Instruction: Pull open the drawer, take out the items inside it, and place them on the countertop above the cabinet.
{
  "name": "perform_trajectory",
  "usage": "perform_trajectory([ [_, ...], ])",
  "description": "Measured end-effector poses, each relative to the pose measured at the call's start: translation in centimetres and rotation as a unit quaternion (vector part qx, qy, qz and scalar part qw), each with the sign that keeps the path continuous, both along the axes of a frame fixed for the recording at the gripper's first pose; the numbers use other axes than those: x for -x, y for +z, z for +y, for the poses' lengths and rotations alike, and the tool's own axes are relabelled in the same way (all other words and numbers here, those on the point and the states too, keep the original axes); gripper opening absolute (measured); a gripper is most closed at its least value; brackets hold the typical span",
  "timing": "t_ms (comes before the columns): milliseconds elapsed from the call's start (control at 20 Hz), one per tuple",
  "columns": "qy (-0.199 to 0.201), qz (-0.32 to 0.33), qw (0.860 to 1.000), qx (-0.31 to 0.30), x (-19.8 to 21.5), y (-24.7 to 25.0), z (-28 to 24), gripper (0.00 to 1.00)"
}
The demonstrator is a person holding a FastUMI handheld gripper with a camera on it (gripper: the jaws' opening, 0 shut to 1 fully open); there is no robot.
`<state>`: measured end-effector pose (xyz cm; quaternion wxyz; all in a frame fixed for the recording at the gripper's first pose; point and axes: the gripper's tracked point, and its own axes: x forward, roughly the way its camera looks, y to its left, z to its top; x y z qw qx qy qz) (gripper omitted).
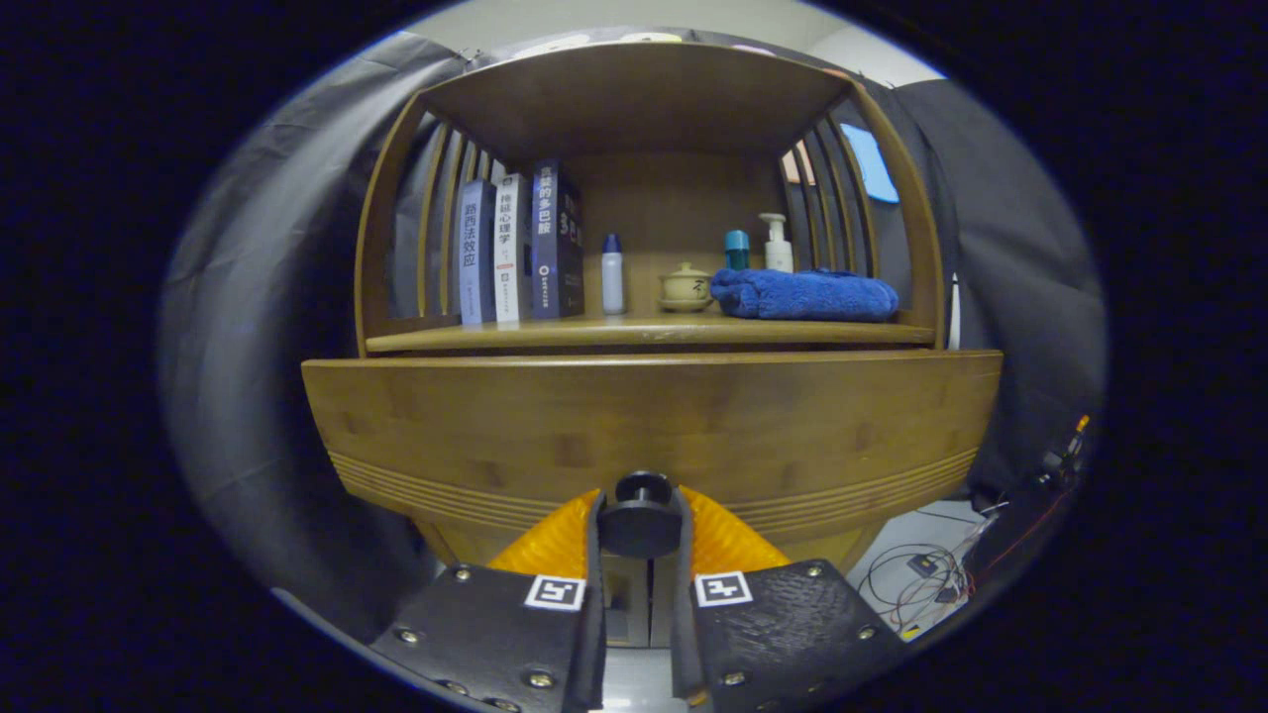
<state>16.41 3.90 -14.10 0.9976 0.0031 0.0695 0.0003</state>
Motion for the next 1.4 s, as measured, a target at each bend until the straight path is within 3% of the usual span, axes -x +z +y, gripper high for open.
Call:
perform_trajectory([
  [550,0.009,0.02,1.0,-0.004,9.7,-1.3,0.2,0.26],
  [900,0.001,0.031,0.999,0.006,10.3,-1.8,0.2,0.27],
  [1000,0.006,0.029,1.0,-0.01,11.1,-1.3,0.2,0.4],
  [1100,-0.004,0.015,1.0,-0.015,12.1,0.1,-0.5,0.45],
  [1400,-0.004,0.003,1.0,-0.018,13.8,4.9,-1.1,0.92],
])
